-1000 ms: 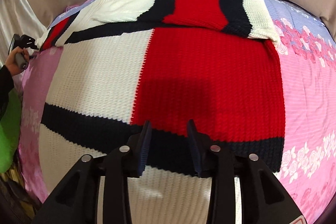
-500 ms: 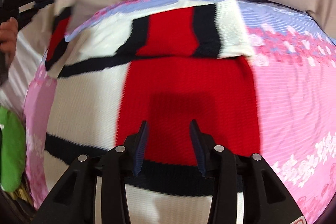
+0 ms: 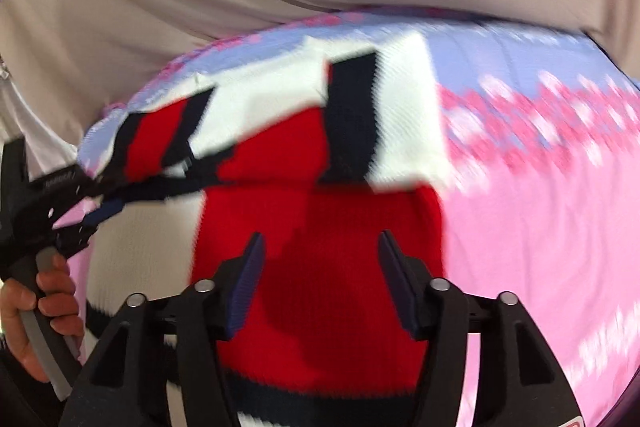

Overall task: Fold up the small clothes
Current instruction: 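Fold the held sleeve across the sweater body with the right tool while the left tool folds its sleeve inward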

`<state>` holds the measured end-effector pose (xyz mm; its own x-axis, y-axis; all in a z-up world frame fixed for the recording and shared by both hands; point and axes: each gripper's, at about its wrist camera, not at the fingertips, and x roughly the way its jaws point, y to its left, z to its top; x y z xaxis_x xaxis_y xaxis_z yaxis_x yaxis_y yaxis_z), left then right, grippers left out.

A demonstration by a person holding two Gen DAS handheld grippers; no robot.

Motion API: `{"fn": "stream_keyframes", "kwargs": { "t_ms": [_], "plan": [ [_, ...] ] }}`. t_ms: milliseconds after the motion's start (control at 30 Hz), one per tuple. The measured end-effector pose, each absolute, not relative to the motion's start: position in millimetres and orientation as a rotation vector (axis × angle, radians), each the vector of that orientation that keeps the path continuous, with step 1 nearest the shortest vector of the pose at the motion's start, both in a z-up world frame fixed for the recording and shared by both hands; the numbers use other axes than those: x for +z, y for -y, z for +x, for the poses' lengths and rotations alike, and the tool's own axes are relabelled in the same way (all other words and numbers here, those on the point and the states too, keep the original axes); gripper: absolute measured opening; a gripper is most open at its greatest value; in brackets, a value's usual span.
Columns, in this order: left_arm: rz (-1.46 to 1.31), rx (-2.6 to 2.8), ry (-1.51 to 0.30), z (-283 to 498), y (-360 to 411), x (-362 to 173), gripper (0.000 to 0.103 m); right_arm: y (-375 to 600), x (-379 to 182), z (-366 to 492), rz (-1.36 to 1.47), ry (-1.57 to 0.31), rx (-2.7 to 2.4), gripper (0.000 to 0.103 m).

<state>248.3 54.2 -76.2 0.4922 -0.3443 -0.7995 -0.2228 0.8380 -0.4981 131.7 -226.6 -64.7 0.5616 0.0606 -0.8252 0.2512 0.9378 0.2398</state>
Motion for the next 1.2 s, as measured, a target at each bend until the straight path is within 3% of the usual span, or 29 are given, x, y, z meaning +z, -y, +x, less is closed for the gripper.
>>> {"fn": "stream_keyframes", "kwargs": {
  "t_ms": [233,467,533,567,633,667,733,900,1000,1067,1200],
  "plan": [
    [-0.744,0.058,-1.046,281.2,-138.5,-87.9,0.043,238.3,-77.8,228.8,0.448,-0.974,-0.143,0.062],
    [-0.843,0.022,-1.075,281.3,-154.8,-98.0,0.043,251.1,-109.0,265.0,0.631,-0.994,-0.232,0.064],
    [-0.864,0.024,-1.085,278.3,-152.5,-99.7,0.044,246.4,-107.2,264.5,0.632,-0.97,-0.224,0.06],
    [-0.878,0.027,-1.094,279.4,-151.0,-102.0,0.044,241.5,-105.6,266.7,0.63,-0.958,-0.212,0.052],
    [-0.872,0.044,-1.104,282.6,-150.5,-104.9,0.041,235.2,-104.3,273.8,0.63,-0.962,-0.186,0.028],
    [-0.863,0.052,-1.099,284.5,-150.8,-103.2,0.028,231.7,-102.6,277.6,0.634,-0.964,-0.155,0.008],
    [-0.828,0.049,-1.069,291.2,-150.5,-94.9,0.008,224.3,-80.0,277.7,0.609,-0.906,-0.113,0.007],
    [-0.75,0.082,-1.002,299.5,-156.5,-75.7,0.009,220.5,1.3,231.9,0.451,-0.664,-0.067,0.006],
    [-0.695,0.107,-1.116,303.4,-140.2,-104.7,0.008,232.8,-58.1,234.4,0.402,-0.851,-0.165,0.006],
    [-0.667,0.117,-1.1,297.9,-131.6,-106.6,0.008,249.2,-110.3,232.9,0.494,-0.99,-0.196,0.006],
    [-0.628,0.117,-1.098,294.8,-125.1,-105.3,0.01,260.1,-100.0,219.6,0.608,-0.9,-0.172,0.006]
  ]
}}
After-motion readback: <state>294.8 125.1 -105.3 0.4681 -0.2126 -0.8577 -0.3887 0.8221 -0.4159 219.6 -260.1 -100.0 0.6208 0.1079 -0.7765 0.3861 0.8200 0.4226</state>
